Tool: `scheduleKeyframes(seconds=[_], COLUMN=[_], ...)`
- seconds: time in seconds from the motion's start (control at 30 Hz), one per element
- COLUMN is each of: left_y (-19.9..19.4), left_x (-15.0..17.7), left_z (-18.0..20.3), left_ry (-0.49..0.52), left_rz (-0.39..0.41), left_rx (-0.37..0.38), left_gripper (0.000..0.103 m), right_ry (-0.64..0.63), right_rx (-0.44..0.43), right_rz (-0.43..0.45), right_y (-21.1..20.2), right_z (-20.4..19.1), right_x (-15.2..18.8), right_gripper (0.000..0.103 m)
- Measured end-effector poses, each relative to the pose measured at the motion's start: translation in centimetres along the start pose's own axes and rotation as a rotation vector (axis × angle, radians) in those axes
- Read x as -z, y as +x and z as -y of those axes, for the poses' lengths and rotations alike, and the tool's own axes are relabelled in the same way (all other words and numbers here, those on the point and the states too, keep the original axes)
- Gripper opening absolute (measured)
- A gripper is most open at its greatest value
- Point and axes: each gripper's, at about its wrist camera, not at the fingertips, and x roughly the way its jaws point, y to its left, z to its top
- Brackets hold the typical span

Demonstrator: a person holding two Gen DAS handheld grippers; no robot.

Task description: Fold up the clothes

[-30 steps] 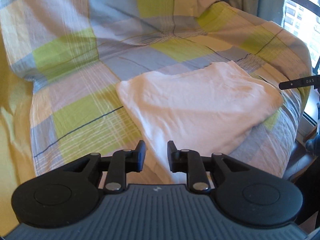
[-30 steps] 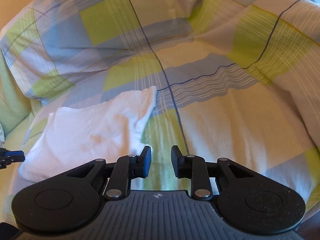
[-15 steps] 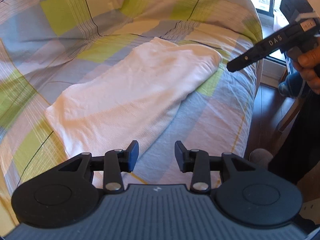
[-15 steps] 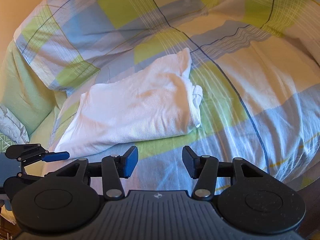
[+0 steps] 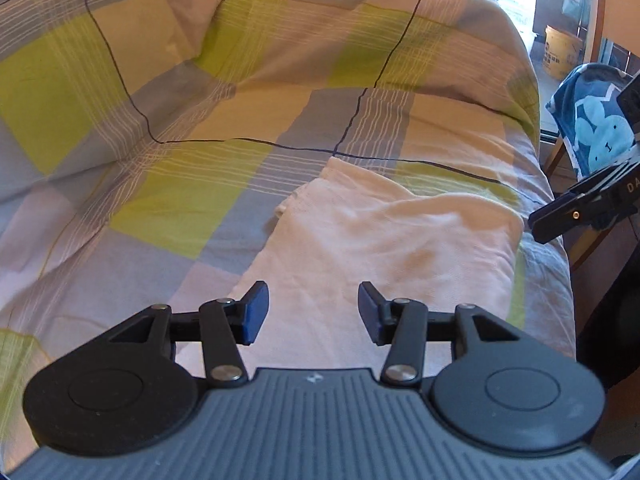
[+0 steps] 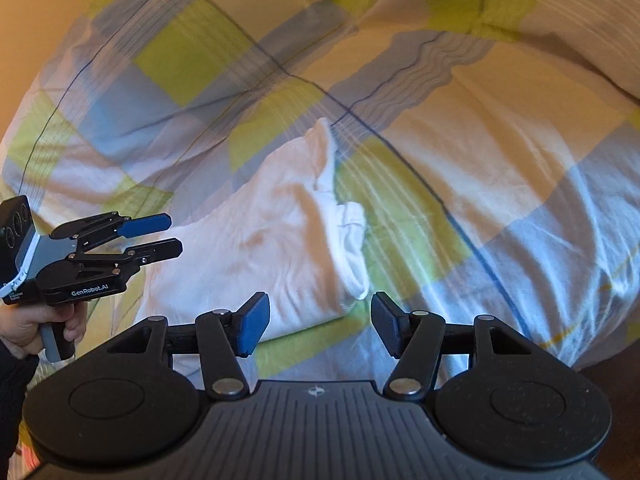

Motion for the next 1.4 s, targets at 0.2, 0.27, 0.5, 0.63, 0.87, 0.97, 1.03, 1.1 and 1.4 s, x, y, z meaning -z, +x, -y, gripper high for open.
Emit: scheduleKeyframes(seconds=[0.2, 0.27, 0.5, 0.63, 0.87, 0.97, 1.03, 1.1, 1.4], left_y=[3.8, 5.2, 10.8, 12.8, 14.7, 14.9, 15.2, 15.5, 15.6], left_x=[-5.0, -6.5, -9.8, -10.6, -10.9, -11.3, -11.4, -11.5, -11.7], left_z=[-0.3, -0.6, -2.1, -3.2, -4.2, -4.3, -4.4, -4.5, -5.1], left_ry=[0.118, 0.157, 0.294, 0.357, 0.399, 0.431, 0.441, 0.429, 0.427], left_rz=[-0.131, -0.173, -0.288, -0.345, -0.429, -0.411, -0.388, -0.387, -0.389], left_rx=[0.1, 0.134, 0.226, 0.295, 0.427, 0.453, 0.462, 0.477, 0.538], left_gripper=[0.054, 0.059, 0.059, 0.061, 0.058, 0.058, 0.059, 0.059, 0.039], right_ry=[0.221, 0.263, 0.291, 0.351, 0.454, 0.502, 0.524, 0.542, 0.561], right_rx=[0.029, 0.02, 0.056, 0.052, 0.045, 0.045, 0.035, 0.029, 0.051], right_rz=[-0.121, -0.153, -0.199, -0.184, -0.159, -0.131, -0.084, -0.033, 0.129], right_y=[-1.5, -1.5, -0.4, 0.3, 1.4, 2.1, 2.5, 2.7, 3.6], right_z=[0.4, 0.1, -0.7, -0.5, -0.3, -0.4, -0.7, -1.1, -1.6], right_x=[-0.6, -0.5, -0.4, 0.2, 1.3, 1.7, 2.1, 2.4, 1.6], right_gripper=[0.06, 0.06, 0.06, 0.061, 0.061, 0.068, 0.077, 0.079, 0.072])
